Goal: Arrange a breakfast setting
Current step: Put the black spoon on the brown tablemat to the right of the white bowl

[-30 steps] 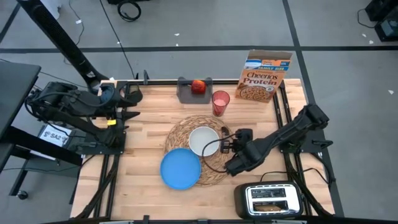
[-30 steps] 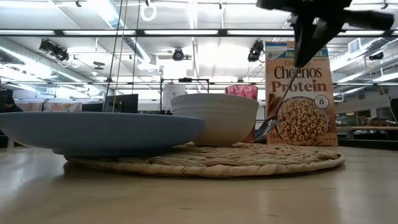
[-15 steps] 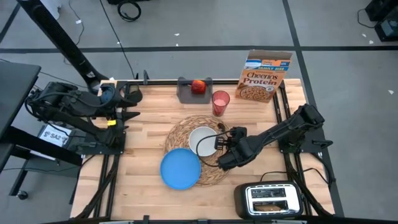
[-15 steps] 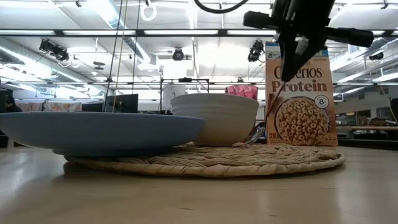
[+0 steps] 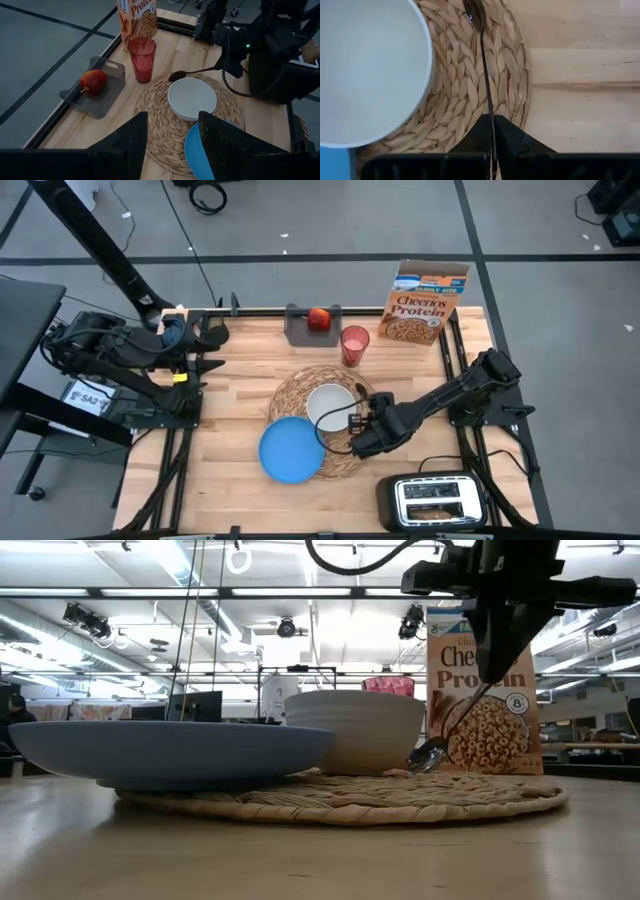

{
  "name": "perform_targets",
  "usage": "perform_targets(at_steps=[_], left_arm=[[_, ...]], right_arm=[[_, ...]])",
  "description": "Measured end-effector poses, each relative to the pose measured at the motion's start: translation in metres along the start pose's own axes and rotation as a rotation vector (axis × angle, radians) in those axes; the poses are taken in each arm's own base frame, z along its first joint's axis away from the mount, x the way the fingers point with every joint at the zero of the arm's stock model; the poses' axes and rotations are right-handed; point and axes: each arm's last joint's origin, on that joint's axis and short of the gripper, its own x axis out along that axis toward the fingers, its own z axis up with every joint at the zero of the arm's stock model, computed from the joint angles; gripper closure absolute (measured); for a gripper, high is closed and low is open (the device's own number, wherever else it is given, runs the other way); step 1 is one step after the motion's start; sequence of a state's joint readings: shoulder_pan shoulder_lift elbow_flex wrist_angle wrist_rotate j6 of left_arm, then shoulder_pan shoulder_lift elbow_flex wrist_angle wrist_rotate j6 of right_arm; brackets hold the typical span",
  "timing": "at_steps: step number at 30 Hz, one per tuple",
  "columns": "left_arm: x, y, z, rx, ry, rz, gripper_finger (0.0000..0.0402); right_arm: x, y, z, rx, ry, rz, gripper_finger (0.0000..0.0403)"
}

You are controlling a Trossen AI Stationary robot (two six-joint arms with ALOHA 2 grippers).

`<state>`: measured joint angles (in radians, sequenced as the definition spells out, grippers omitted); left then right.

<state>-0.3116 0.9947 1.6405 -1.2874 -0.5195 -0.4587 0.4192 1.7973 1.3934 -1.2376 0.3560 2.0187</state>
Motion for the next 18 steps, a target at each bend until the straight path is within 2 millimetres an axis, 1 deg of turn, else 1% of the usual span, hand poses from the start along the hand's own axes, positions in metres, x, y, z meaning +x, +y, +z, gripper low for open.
perform_targets(at_steps=[10, 15, 18], left_arm=[[0.0, 0.0, 0.0, 0.001, 0.001, 0.002, 0.0221], [0.0, 0.001, 0.0, 0.011, -0.018, 0.042, 0.0221], [0.0, 0.001, 0.0, 0.007, -0.021, 0.047, 0.0221]], right_arm=[[0.034, 0.001, -0.003, 0.052, 0.095, 0.022, 0.0391], [0.048, 0.001, -0.003, 0.0, 0.135, 0.048, 0.0391], [0.051, 0.002, -0.002, -0.011, 0.151, 0.06, 0.0391]])
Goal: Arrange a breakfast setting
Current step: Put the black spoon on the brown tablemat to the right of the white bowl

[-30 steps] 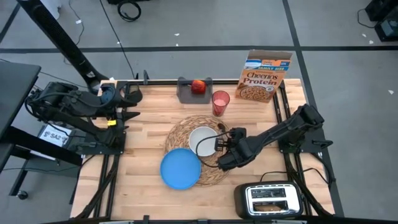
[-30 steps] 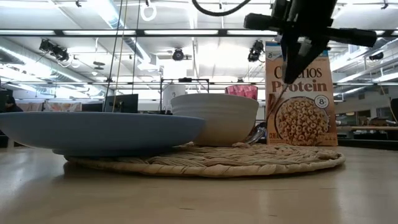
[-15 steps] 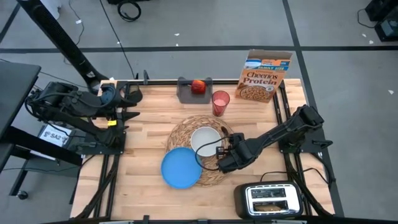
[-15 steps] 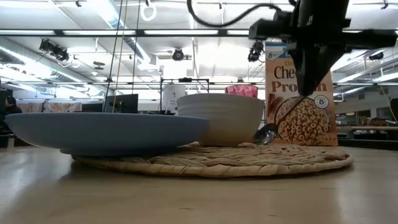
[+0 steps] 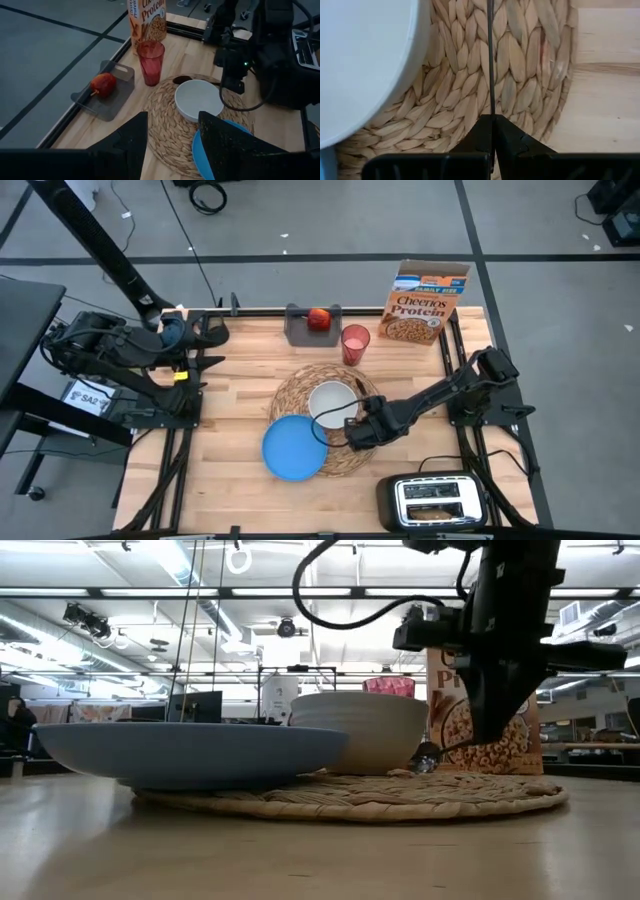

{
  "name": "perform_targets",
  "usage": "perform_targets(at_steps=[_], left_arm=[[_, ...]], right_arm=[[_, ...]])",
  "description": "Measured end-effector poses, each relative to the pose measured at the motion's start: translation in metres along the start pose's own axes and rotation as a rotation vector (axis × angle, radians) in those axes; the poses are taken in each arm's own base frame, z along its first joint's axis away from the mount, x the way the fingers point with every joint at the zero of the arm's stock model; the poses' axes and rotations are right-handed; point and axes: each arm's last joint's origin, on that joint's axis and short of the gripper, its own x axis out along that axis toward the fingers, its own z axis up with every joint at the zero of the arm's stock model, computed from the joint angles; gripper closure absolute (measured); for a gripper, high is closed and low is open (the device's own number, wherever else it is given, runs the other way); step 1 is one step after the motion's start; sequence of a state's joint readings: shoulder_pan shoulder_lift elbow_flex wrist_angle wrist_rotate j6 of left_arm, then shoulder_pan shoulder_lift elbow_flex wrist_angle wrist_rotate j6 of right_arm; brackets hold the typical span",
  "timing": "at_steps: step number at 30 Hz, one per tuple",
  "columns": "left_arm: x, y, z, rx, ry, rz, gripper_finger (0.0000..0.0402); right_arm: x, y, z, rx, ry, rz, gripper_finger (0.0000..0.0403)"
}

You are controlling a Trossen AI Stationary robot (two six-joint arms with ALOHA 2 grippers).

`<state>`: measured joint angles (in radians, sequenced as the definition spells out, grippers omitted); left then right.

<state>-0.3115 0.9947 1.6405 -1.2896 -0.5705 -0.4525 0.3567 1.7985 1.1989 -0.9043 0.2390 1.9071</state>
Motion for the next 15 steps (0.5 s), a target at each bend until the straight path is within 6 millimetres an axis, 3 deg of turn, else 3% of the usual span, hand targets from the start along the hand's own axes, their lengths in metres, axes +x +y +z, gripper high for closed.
perform_targets(at_steps=[8, 15], left_arm=[[0.0, 0.0, 0.0, -0.067, -0.007, 0.006, 0.0221], [0.0, 0.0, 0.001, -0.058, -0.009, 0.006, 0.0221]], right_arm=[[0.007, -0.002, 0.004, 0.018, 0.005, -0.007, 0.0391], [0.024, -0.008, 0.007, -0.065, 0.091, -0.018, 0.0388]])
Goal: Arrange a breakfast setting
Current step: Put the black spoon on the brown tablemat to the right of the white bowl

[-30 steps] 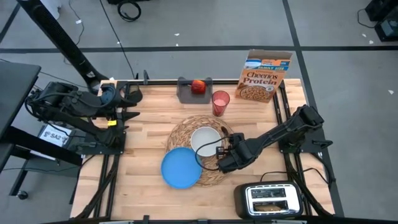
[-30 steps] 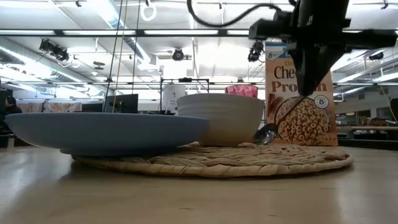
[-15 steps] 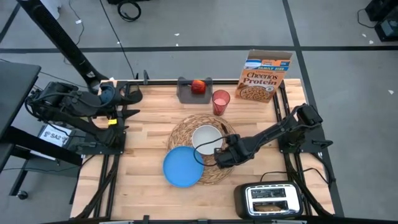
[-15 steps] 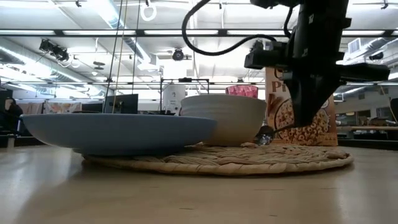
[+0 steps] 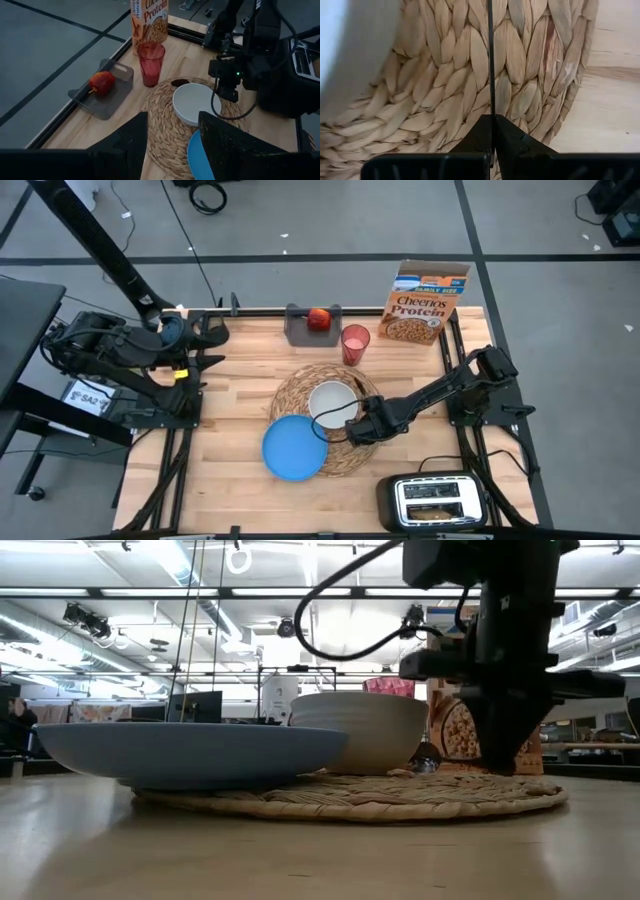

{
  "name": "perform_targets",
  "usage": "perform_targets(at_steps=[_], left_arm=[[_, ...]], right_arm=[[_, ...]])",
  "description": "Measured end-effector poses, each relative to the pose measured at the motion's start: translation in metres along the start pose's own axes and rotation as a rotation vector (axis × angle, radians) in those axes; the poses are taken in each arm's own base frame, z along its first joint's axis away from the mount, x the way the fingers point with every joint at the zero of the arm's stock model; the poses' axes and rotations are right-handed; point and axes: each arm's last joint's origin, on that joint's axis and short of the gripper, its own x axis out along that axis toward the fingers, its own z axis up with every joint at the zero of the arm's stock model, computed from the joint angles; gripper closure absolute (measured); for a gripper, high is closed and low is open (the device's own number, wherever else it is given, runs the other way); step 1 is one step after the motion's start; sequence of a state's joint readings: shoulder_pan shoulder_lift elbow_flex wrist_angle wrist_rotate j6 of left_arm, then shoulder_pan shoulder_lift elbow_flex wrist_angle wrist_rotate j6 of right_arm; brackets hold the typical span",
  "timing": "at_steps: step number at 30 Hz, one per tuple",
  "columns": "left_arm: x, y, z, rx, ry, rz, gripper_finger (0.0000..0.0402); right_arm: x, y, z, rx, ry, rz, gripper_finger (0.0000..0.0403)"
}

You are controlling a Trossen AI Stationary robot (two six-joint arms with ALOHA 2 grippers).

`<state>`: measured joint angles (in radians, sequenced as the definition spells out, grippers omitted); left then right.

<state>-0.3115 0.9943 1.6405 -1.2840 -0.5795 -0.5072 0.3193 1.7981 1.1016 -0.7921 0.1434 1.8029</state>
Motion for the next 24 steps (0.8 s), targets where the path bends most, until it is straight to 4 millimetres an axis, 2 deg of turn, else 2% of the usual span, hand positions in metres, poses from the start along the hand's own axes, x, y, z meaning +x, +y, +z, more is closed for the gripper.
perform_targets(at_steps=[5, 9, 12, 15, 19, 22, 24], left_arm=[[0.0, 0.0, 0.0, 0.004, 0.0, 0.001, 0.0221], [-0.001, 0.001, 0.0, 0.004, -0.002, 0.0, 0.0221], [-0.001, 0.0, 0.0, 0.044, -0.001, -0.001, 0.0221], [-0.001, 0.001, 0.0, 0.07, -0.002, -0.001, 0.0221], [-0.003, 0.002, 0.0, 0.061, -0.01, -0.003, 0.0221], [-0.002, 0.001, 0.0, 0.062, -0.011, -0.003, 0.0221], [0.0, -0.002, 0.003, 0.052, -0.03, -0.013, 0.0221]], right_arm=[[0.002, -0.001, 0.001, -0.031, 0.029, -0.008, 0.0373], [-0.001, 0.0, 0.001, -0.074, 0.081, -0.006, 0.034], [-0.02, 0.005, 0.002, -0.155, 0.09, 0.046, 0.0307], [-0.042, 0.0, 0.007, -0.219, 0.077, 0.031, 0.0269], [-0.069, -0.017, 0.029, -0.259, -0.004, -0.017, 0.0224], [-0.068, -0.03, 0.051, -0.269, -0.098, -0.04, 0.0204], [-0.058, -0.036, 0.065, -0.227, -0.147, -0.021, 0.02]])
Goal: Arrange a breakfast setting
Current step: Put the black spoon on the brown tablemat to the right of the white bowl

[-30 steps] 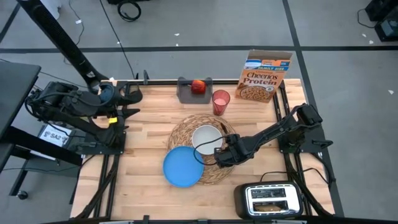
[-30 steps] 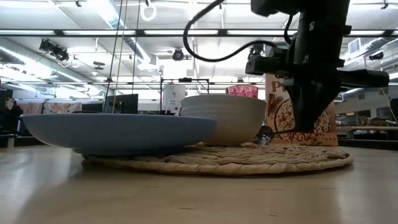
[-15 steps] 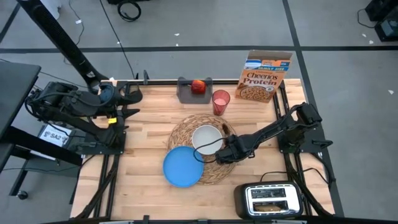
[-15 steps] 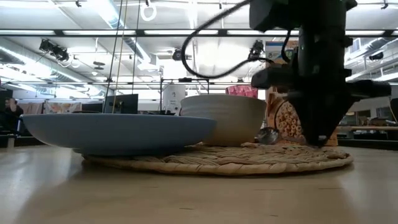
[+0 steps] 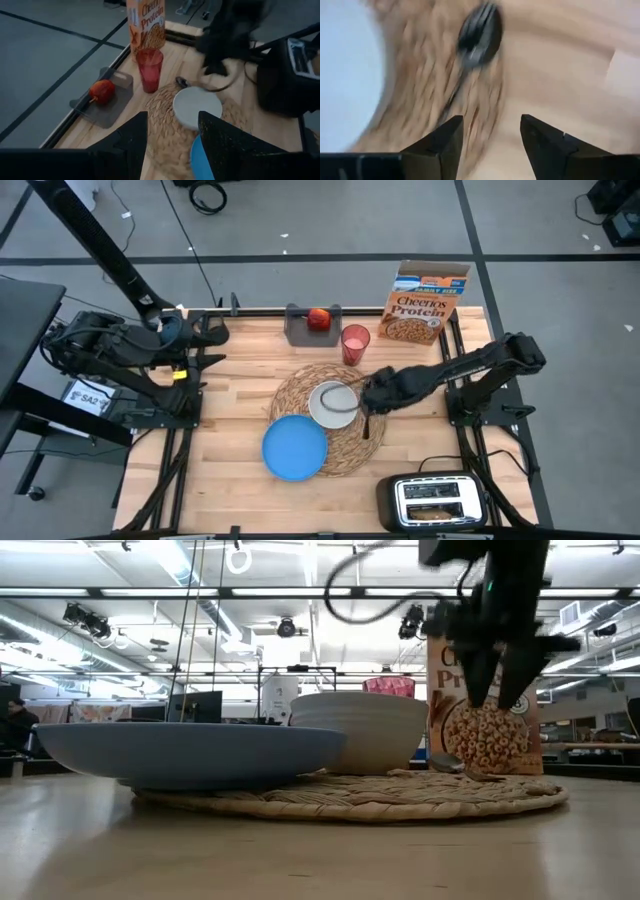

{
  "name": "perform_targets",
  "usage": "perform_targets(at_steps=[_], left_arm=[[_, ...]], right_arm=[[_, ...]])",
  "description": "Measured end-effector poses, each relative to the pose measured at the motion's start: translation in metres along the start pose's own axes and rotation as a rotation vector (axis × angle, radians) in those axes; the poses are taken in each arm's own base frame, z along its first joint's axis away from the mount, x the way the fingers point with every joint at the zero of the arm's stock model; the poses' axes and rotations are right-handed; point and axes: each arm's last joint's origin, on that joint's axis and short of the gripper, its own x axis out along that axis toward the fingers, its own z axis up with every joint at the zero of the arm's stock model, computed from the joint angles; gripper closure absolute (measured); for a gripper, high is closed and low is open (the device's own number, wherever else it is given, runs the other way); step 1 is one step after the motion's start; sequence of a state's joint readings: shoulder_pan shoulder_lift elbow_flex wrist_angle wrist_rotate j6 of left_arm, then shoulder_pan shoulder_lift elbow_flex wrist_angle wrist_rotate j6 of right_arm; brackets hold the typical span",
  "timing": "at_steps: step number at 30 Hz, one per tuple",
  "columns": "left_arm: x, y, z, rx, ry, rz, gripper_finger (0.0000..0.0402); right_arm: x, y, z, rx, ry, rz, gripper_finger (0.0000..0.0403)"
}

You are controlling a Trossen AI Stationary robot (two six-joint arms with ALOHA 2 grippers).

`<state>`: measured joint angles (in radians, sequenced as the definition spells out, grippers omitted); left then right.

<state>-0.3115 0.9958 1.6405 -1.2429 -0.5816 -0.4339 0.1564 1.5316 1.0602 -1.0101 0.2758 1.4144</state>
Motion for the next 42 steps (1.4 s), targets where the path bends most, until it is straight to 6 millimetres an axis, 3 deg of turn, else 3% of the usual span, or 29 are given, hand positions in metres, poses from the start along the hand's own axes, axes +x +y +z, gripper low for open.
perform_targets(at_steps=[7, 12, 18, 31, 37, 42], left_arm=[[0.005, -0.011, 0.015, 0.009, -0.112, -0.054, 0.0221], [0.005, -0.011, 0.016, 0.007, -0.126, -0.062, 0.0221], [0.004, -0.011, 0.016, -0.018, -0.125, -0.064, 0.0221], [0.005, -0.011, 0.016, -0.002, -0.123, -0.062, 0.0221], [0.005, -0.011, 0.016, 0.0, -0.122, -0.062, 0.0221], [0.005, -0.011, 0.016, -0.002, -0.122, -0.062, 0.0221]], right_arm=[[0.053, -0.015, 0.033, -0.079, -0.063, 0.066, 0.0208], [0.062, -0.024, 0.06, -0.217, -0.091, 0.092, 0.0208], [0.067, -0.028, 0.078, -0.247, -0.071, 0.162, 0.0212], [0.065, -0.022, 0.083, -0.276, -0.054, 0.285, 0.0213], [0.057, -0.03, 0.079, -0.278, -0.025, 0.243, 0.0213], [0.067, -0.03, 0.075, -0.303, 0.03, 0.205, 0.0213]])
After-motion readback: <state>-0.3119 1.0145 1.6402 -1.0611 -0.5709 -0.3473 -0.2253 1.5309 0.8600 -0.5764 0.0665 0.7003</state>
